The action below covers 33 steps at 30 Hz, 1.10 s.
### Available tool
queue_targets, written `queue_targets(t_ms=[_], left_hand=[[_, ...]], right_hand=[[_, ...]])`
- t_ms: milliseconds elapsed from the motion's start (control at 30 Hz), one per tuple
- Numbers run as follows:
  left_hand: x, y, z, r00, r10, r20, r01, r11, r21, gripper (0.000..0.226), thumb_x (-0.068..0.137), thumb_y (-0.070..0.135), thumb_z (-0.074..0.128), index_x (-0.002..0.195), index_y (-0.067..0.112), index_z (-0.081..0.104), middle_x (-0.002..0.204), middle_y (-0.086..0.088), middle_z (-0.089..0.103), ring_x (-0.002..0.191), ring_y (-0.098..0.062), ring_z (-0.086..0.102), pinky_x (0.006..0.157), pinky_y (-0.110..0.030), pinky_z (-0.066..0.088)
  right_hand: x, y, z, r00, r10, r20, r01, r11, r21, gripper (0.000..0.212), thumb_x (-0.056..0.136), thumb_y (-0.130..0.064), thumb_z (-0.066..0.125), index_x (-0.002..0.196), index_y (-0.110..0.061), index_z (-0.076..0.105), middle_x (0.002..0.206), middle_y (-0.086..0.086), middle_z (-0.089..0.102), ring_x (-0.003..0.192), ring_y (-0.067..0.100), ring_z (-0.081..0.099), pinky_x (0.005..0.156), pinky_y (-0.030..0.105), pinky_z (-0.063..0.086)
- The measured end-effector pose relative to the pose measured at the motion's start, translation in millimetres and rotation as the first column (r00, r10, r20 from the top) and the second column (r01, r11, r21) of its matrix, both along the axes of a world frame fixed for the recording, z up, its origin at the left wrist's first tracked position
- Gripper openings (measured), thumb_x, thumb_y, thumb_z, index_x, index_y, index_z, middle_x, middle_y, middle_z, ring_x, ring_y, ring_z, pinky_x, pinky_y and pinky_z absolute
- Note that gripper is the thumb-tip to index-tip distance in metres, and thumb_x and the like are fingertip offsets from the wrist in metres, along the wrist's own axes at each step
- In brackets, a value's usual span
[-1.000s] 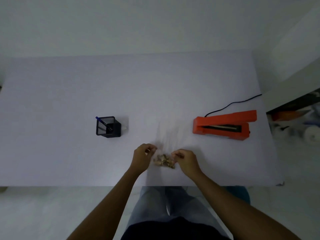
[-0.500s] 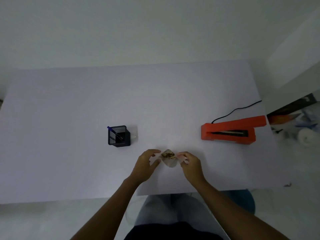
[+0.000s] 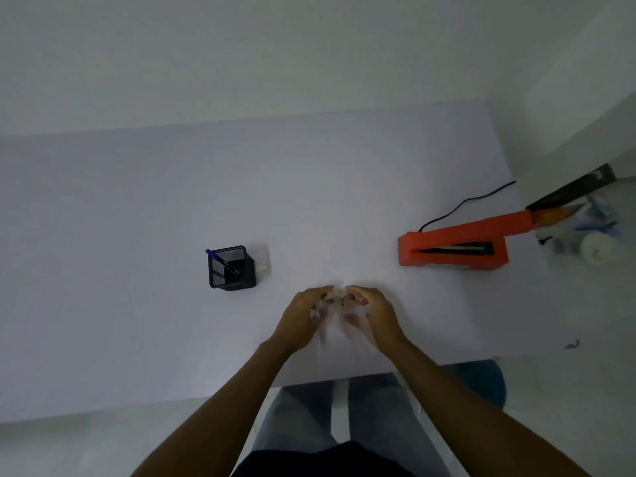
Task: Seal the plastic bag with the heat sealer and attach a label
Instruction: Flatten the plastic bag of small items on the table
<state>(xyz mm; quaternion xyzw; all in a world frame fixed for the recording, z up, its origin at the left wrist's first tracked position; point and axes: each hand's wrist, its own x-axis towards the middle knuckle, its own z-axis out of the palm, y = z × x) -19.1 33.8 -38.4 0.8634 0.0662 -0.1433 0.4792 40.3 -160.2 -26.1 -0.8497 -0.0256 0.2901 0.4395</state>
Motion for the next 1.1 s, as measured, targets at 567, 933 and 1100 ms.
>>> queue_targets(t_ms=[567,933,1100], left_hand=[[30.2,-0.1,9.8,1.000,0.008,0.000,-0.008,1.000,0.002,0.045,0.082,0.036,0.077,0.121,0.017,0.066,0.117,0.005,0.065,0.099,-0.008,0.058,0.081,-0.013,0.044],[42.8,2.5,-2.1,0.995,0.085,-0.047,-0.090,0.988,-0.122,0.024,0.077,0.031,0.082,0.099,0.020,0.078,0.096,0.004,0.072,0.088,-0.008,0.066,0.078,-0.019,0.049],[45.5,4.6,-3.4,0.993,0.063,-0.099,-0.080,0.982,-0.171,0.020,0.083,0.030,0.077,0.100,0.020,0.079,0.097,0.005,0.074,0.087,-0.006,0.065,0.075,-0.011,0.045]], right_hand=[[13.6,-9.7,-9.3,0.998,-0.043,-0.050,0.046,0.997,0.063,0.034,0.079,-0.011,0.083,0.106,-0.014,0.063,0.093,-0.014,0.060,0.082,0.002,0.059,0.070,0.007,0.047],[34.2,-14.4,-21.3,0.996,-0.019,-0.089,0.032,0.988,0.153,0.026,0.070,-0.028,0.090,0.090,-0.021,0.074,0.092,0.004,0.073,0.081,0.019,0.067,0.075,0.036,0.057],[43.1,-18.3,-16.3,0.993,0.005,-0.122,0.026,0.967,0.253,0.016,0.077,-0.014,0.085,0.089,-0.022,0.079,0.089,0.006,0.075,0.084,0.016,0.072,0.078,0.029,0.058]])
